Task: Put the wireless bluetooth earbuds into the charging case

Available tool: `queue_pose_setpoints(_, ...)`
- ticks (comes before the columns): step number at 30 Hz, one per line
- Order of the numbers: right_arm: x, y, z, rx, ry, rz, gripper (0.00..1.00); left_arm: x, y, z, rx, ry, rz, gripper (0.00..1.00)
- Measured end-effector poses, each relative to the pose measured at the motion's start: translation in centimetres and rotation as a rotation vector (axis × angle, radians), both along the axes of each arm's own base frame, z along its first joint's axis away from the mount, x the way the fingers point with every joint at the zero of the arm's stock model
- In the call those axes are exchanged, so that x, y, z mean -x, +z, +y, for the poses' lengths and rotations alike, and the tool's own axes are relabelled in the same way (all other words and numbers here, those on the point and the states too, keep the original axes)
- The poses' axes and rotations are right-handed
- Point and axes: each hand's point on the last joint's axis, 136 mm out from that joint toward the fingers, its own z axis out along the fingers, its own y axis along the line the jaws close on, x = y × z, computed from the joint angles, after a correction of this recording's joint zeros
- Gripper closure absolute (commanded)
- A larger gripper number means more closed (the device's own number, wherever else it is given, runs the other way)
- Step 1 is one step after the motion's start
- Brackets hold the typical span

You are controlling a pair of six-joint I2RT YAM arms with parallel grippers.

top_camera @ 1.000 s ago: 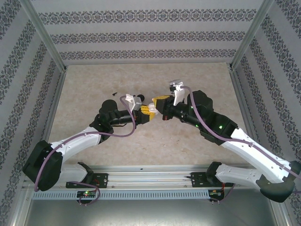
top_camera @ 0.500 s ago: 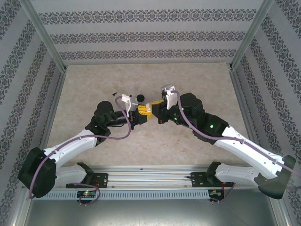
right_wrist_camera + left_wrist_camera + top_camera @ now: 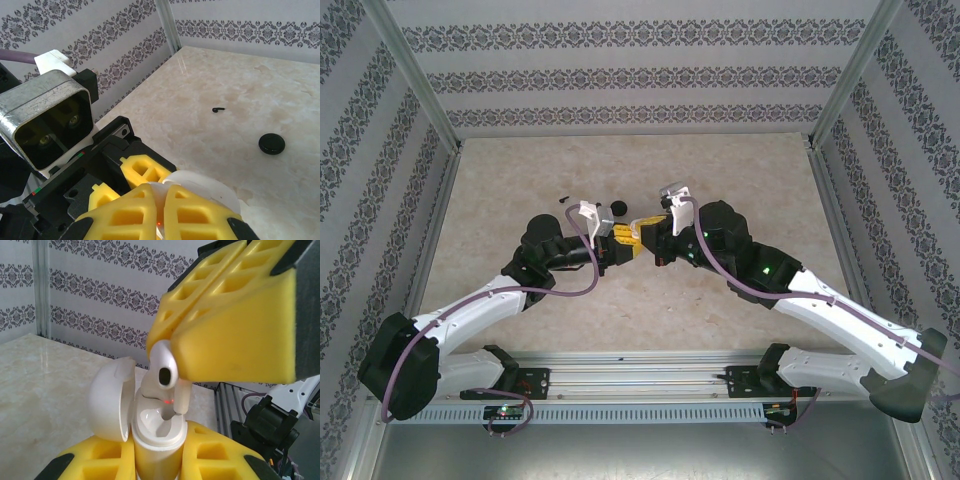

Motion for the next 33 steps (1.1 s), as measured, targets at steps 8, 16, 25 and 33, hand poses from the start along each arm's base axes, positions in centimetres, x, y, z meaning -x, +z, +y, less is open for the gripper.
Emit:
queue_pose_setpoints(8,-0.2,-0.4,-0.1,0.006,-0.014,-0.002,0.92,0.2,-0.2,0.0,-0.005,-0.01,0.008,0.88)
queue_pose_setpoints(16,-0.1,-0.7,0.0,0.014,-0.008,-0.004,0.92,0.2,-0.2,-0.1,-0.005,-0.014,0.008,0.88)
queue_pose_setpoints(25,0.1,-1.4,-0.1,0.016,-0.002,0.0,0.9,0.3,-0.7,-0.1,-0.018,-0.018,0.028,0.88)
queue_pose_setpoints(33,0.4,-1.5,-0.4,0.006,0.001,-0.006,0.83,0.5,-0.8,-0.1,-0.023,-0.026,0.035,0.88)
